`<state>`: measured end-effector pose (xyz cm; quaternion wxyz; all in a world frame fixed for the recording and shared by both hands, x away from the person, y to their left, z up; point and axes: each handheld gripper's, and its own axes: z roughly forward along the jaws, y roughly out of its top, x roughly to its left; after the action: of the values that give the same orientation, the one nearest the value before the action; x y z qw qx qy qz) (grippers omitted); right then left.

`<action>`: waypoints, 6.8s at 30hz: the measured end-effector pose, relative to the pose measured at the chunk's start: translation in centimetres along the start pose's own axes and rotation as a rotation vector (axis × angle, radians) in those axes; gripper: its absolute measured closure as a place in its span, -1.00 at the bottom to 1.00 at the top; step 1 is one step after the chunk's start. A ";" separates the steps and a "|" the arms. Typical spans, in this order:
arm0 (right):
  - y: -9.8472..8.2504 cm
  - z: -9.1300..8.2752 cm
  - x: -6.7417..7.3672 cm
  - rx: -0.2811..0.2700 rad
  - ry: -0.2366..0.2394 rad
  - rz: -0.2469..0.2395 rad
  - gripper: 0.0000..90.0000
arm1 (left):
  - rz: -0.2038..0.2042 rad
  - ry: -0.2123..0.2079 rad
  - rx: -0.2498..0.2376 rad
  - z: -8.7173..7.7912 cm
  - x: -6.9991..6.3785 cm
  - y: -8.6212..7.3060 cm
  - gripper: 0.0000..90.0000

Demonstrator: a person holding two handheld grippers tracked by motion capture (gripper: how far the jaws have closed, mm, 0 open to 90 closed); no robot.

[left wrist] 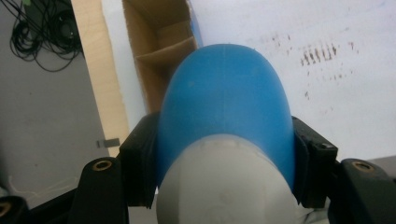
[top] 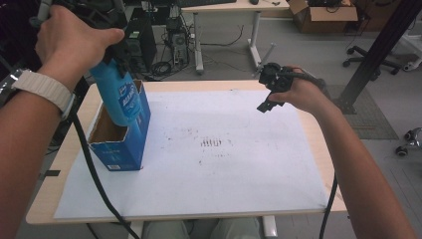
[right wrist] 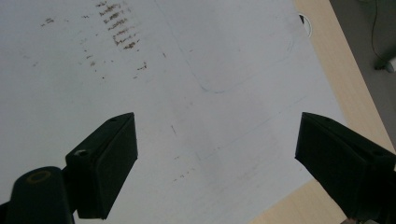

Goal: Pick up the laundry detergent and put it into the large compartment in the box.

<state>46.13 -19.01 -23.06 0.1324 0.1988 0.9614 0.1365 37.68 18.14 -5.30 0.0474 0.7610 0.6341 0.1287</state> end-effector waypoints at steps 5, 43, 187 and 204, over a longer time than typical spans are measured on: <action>0.1 0.2 0.0 0.005 -0.001 0.000 -0.72 | -0.057 0.026 0.001 0.7 1.2 0.5 -0.16; 0.6 1.6 -0.4 0.038 0.005 0.006 -0.73 | -0.083 0.077 0.024 16.1 4.6 -0.5 -0.16; -0.5 1.8 0.4 0.014 0.029 0.006 -0.74 | 0.385 -0.152 -0.109 8.5 -10.3 -6.6 -0.85; -0.7 1.8 0.4 0.007 0.031 0.011 -0.74 | 0.392 -0.188 -0.134 9.5 -11.3 -5.9 -0.83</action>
<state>46.13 -19.10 -25.05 0.1161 0.2023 0.9627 0.1369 32.61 9.11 -17.38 0.1305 0.8735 0.4568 0.1059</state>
